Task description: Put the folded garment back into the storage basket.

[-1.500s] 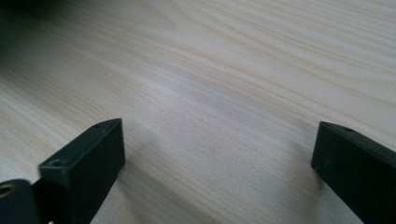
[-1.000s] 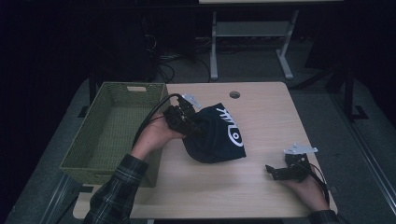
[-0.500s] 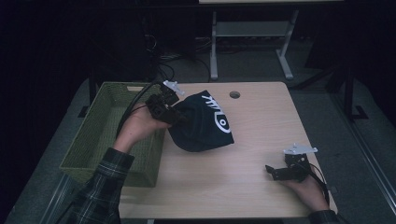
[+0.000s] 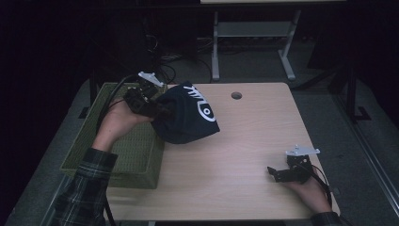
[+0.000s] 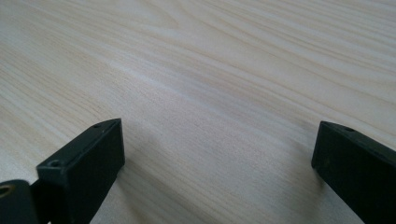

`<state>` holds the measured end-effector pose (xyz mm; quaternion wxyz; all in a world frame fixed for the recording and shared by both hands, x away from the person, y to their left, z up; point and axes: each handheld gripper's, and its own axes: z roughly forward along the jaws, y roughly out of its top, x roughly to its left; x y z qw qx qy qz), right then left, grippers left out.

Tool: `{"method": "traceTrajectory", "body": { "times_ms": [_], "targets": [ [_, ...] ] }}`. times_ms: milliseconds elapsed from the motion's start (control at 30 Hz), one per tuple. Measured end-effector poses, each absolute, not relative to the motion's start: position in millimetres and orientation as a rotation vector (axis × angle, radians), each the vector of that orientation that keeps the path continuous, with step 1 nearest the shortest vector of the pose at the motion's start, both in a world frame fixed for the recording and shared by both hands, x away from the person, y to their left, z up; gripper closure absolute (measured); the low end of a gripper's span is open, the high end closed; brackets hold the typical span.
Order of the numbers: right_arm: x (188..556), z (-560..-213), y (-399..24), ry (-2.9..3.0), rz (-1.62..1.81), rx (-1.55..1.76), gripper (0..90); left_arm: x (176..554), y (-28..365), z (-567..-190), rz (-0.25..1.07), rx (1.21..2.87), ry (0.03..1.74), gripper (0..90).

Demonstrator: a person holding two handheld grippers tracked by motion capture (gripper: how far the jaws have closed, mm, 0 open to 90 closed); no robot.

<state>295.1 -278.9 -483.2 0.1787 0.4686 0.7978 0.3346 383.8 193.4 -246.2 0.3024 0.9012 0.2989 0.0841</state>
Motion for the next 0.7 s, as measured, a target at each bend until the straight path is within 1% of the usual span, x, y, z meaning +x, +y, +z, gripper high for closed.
{"method": "traceTrajectory", "body": {
  "times_ms": [700],
  "targets": [
    [295.1, -483.2, -278.9, 2.257, 0.946, 1.325, 2.2, 381.3, 273.6, -239.6, 0.321, 2.288, 1.017, 72.4]
  ]
}}
